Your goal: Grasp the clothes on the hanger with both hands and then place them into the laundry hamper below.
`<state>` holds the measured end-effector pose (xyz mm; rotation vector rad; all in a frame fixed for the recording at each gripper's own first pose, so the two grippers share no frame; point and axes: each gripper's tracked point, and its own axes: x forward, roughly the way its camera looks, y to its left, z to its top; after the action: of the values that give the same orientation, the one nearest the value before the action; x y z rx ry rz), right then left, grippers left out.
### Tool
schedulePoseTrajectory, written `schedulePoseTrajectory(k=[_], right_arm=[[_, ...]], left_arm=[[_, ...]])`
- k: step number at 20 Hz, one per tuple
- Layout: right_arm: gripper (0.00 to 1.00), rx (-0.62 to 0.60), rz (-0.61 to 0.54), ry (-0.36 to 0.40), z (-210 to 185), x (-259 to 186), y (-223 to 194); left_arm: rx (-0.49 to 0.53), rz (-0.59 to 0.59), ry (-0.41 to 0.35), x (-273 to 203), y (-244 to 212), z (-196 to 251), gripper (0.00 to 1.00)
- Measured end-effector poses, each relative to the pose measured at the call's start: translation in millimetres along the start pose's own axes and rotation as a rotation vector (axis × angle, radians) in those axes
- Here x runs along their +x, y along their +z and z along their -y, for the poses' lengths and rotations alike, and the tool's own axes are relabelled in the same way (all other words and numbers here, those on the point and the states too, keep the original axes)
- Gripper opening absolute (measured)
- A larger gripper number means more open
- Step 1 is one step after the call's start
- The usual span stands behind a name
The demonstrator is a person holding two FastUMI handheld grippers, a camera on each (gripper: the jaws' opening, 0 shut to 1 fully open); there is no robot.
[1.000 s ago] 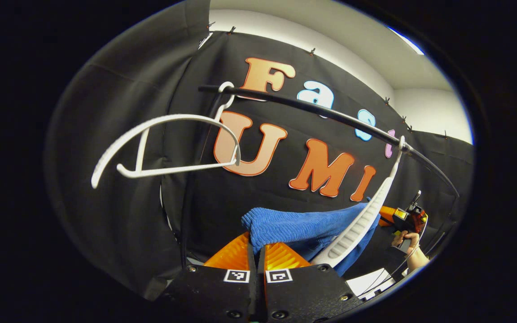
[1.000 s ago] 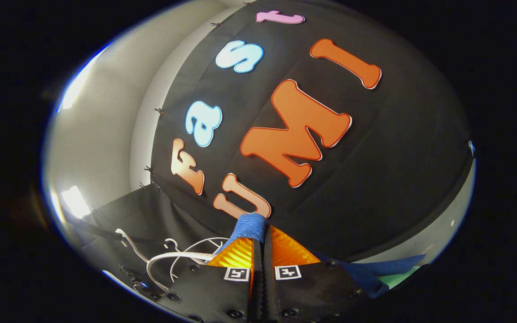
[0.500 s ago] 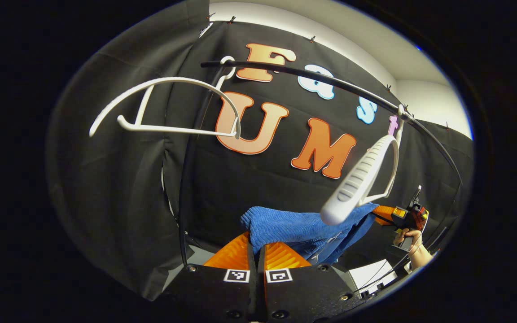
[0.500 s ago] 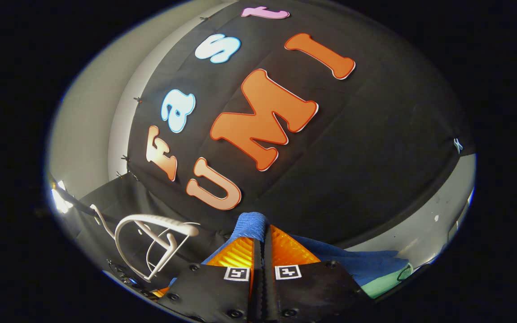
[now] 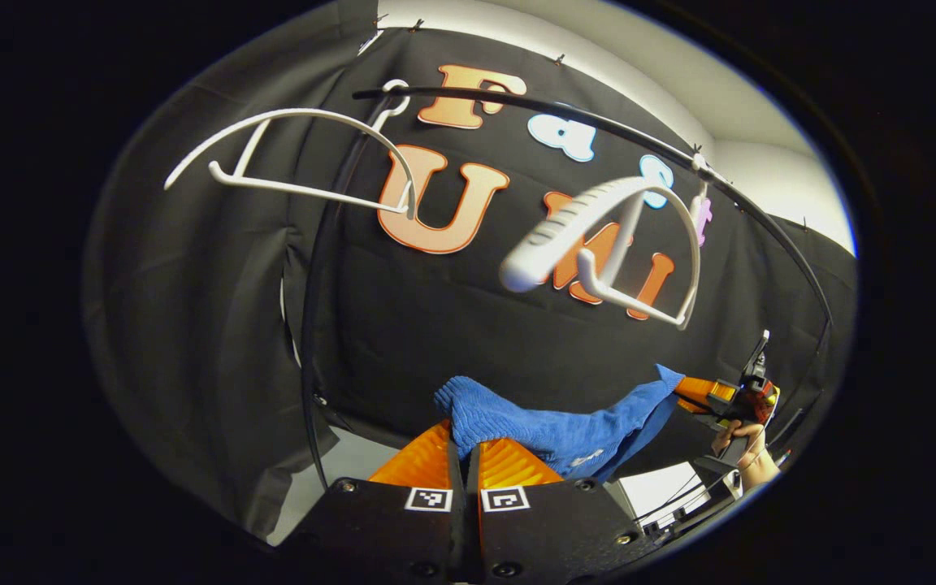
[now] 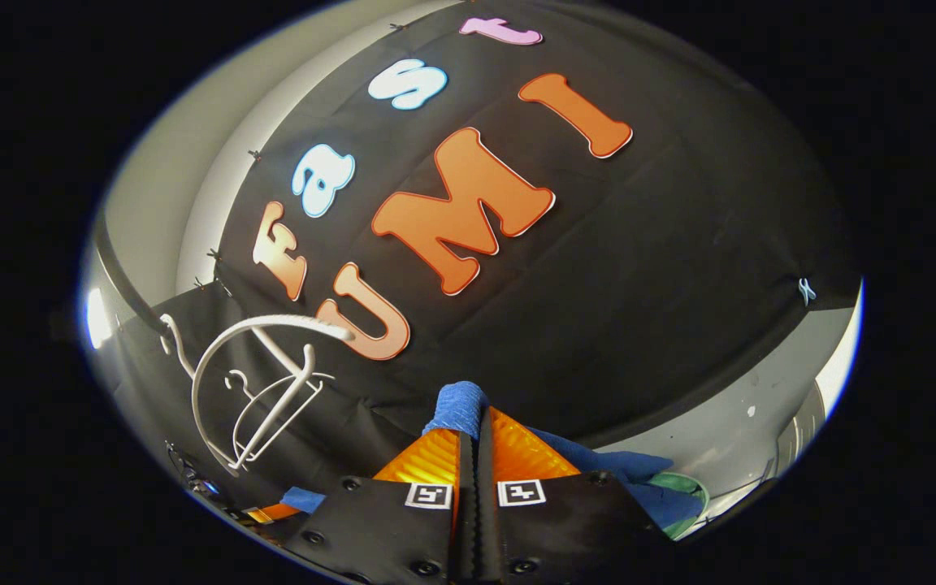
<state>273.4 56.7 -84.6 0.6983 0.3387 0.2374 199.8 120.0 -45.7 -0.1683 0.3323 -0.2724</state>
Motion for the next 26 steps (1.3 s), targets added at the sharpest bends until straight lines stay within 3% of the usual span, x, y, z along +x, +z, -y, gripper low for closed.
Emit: schedulePoseTrajectory(k=[13, 26], right_arm=[[0.07, -0.153, -0.036, -0.089, -9, -49, -63], [0.07, -0.327, -0.150, -0.200, 18, -39, -121]], left_arm=[[0.036, -0.077, -0.147, 23, -51, 112, 0.00], [0.071, -0.220, -0.165, 64, -129, 152, 0.00]])
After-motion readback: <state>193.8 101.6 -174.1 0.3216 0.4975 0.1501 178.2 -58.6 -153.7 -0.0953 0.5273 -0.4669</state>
